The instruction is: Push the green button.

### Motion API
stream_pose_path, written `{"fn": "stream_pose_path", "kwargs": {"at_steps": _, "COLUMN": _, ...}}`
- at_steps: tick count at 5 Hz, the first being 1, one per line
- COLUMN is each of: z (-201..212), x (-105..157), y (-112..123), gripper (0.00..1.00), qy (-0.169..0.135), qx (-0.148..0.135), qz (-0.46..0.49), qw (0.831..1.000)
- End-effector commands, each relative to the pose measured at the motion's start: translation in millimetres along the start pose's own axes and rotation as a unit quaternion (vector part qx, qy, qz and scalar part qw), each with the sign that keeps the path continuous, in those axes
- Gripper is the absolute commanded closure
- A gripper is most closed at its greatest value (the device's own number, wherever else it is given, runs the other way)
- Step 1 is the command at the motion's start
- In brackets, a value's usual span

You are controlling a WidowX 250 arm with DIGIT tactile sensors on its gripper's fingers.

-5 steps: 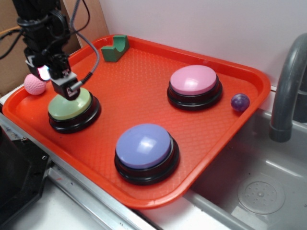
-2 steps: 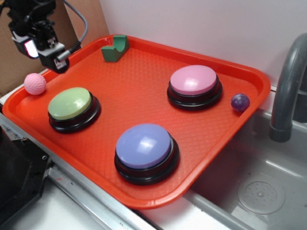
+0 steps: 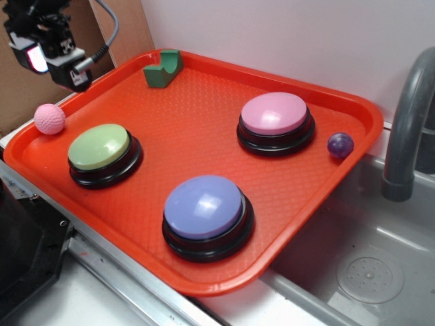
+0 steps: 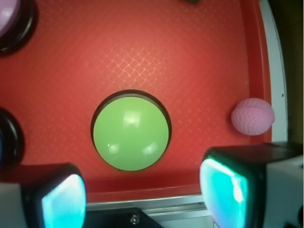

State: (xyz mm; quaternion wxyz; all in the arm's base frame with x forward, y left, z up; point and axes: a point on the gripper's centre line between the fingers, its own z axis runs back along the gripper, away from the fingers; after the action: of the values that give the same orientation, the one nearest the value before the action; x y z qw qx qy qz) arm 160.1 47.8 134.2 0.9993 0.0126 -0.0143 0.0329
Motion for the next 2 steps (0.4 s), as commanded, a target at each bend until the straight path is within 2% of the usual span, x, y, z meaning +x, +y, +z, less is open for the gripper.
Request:
{"fn": "stream_pose_path", "kwargs": {"at_steps": 1, "z": 29.3, "x": 14.2, "y": 1.2, "gripper": 0.00, "qy": -0.016, "qx": 0.010, "qz": -0.002, "qw": 1.000}}
{"fn": "stream_pose_path", "kwargs": {"at_steps": 2, "z": 36.0, "x": 14.2, "y": 0.2, "gripper": 0.00, "qy": -0.018, "qx": 0.012, "qz": -0.005, "qw": 1.000}}
